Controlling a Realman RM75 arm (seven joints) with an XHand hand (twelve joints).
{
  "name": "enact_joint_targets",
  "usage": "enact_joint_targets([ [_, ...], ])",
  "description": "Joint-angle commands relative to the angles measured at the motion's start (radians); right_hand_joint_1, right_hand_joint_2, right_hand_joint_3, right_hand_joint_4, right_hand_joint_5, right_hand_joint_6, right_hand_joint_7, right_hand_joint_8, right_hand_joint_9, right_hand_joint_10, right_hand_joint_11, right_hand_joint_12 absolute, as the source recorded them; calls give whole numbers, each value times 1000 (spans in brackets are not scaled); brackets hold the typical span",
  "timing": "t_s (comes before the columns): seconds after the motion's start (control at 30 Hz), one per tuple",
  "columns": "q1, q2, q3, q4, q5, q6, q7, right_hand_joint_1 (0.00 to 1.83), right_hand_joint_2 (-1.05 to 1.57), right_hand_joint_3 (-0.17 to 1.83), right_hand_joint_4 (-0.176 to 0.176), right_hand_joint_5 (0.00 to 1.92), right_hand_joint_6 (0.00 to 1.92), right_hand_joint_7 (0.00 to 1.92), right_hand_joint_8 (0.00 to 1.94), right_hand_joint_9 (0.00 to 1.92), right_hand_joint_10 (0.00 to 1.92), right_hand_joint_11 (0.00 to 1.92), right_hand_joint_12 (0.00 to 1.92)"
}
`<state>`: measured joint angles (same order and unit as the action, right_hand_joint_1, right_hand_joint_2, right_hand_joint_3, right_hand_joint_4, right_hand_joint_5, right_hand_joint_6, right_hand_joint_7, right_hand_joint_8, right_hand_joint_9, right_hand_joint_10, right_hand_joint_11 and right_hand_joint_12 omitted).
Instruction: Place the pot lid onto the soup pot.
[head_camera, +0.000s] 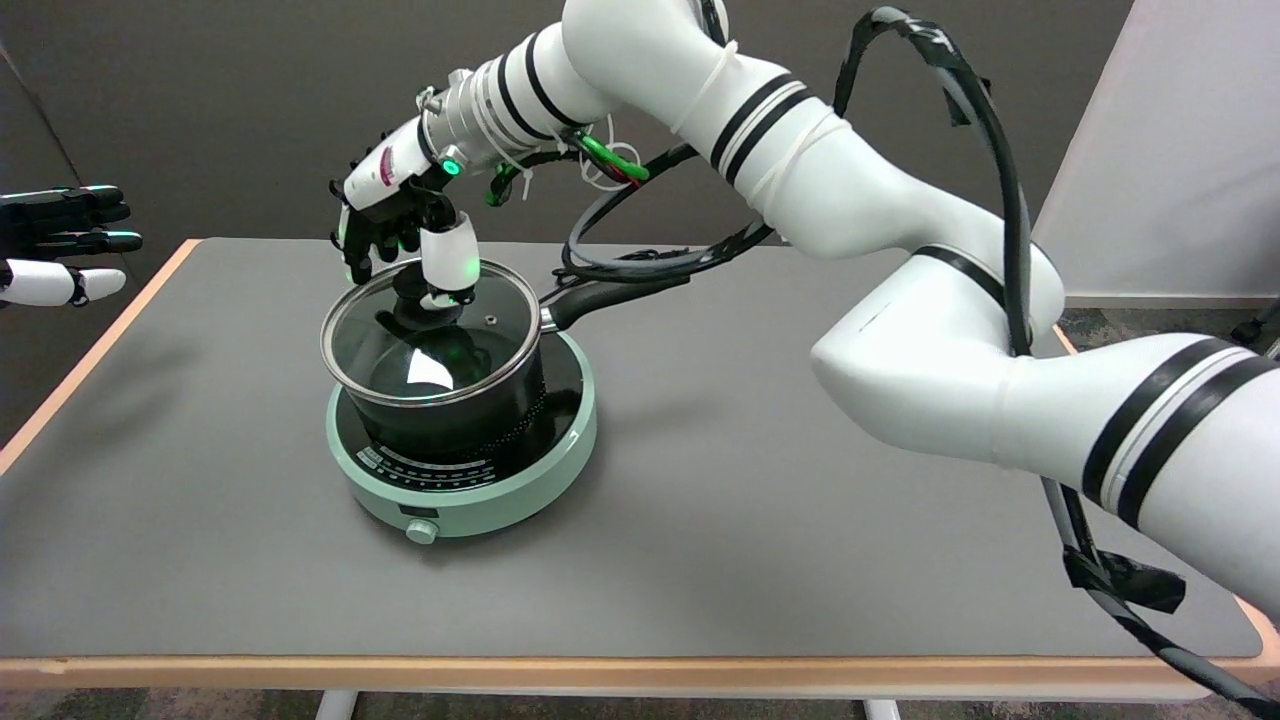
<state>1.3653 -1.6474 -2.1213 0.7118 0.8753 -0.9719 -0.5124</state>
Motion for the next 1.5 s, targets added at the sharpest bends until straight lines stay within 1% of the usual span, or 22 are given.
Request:
enact_joint_targets([
  [0.03, -34, 48, 56, 136, -94, 3, 3, 929, 541, 973, 125, 483, 208, 586, 206, 627, 417, 504, 1011],
  [0.1, -52, 64, 74, 182, -145, 27, 3, 915, 543, 969, 125, 484, 209, 594, 208, 633, 419, 507, 1011],
  [0.23, -121, 119, 140, 306, -244, 130, 4, 858, 542, 955, 128, 485, 210, 600, 210, 638, 423, 507, 1002],
  [0.3, -167, 151, 173, 361, -281, 202, 5, 806, 549, 946, 143, 498, 219, 625, 216, 659, 427, 516, 992],
  [0.33, -211, 175, 199, 417, -302, 265, 15, 780, 553, 942, 150, 506, 224, 638, 219, 670, 433, 529, 996],
  [0.4, -275, 211, 258, 500, -309, 366, 63, 698, 571, 906, 165, 524, 239, 664, 237, 703, 441, 549, 1022],
  [0.47, -325, 239, 326, 571, -306, 413, 124, 580, 620, 844, 176, 581, 288, 754, 301, 764, 522, 590, 1088],
  [0.53, -391, 257, 418, 648, -303, 451, 169, 543, 630, 832, 176, 588, 295, 767, 312, 779, 557, 598, 1108],
  [0.63, -483, 283, 519, 734, -293, 502, 211, 496, 640, 818, 176, 590, 295, 779, 323, 789, 580, 605, 1122],
  [0.77, -595, 333, 615, 829, -179, 601, 245, 444, 646, 809, 176, 590, 293, 787, 331, 794, 588, 610, 1135],
  [0.83, -663, 369, 655, 863, -83, 693, 256, 425, 649, 804, 176, 590, 292, 789, 333, 794, 589, 611, 1137],
  [0.97, -781, 439, 708, 921, 79, 822, 261, 400, 654, 785, 176, 606, 308, 821, 366, 812, 633, 621, 1165],
  [1.07, -877, 479, 742, 956, 224, 961, 261, 376, 659, 774, 176, 609, 309, 829, 372, 817, 646, 632, 1203],
  [1.13, -948, 497, 756, 982, 330, 1098, 261, 350, 671, 759, 176, 611, 308, 831, 369, 818, 647, 636, 1223],
  [1.2, -1010, 505, 781, 1023, 352, 1153, 261, 332, 690, 742, 176, 613, 308, 834, 362, 818, 651, 642, 1251],
  [1.4, -1161, 511, 868, 1151, 352, 1170, 261, 290, 713, 721, 176, 598, 284, 828, 343, 814, 653, 646, 1267],
  [1.5, -1211, 510, 882, 1153, 312, 1242, 261, 268, 713, 715, 165, 578, 266, 813, 324, 806, 643, 635, 1248],
])
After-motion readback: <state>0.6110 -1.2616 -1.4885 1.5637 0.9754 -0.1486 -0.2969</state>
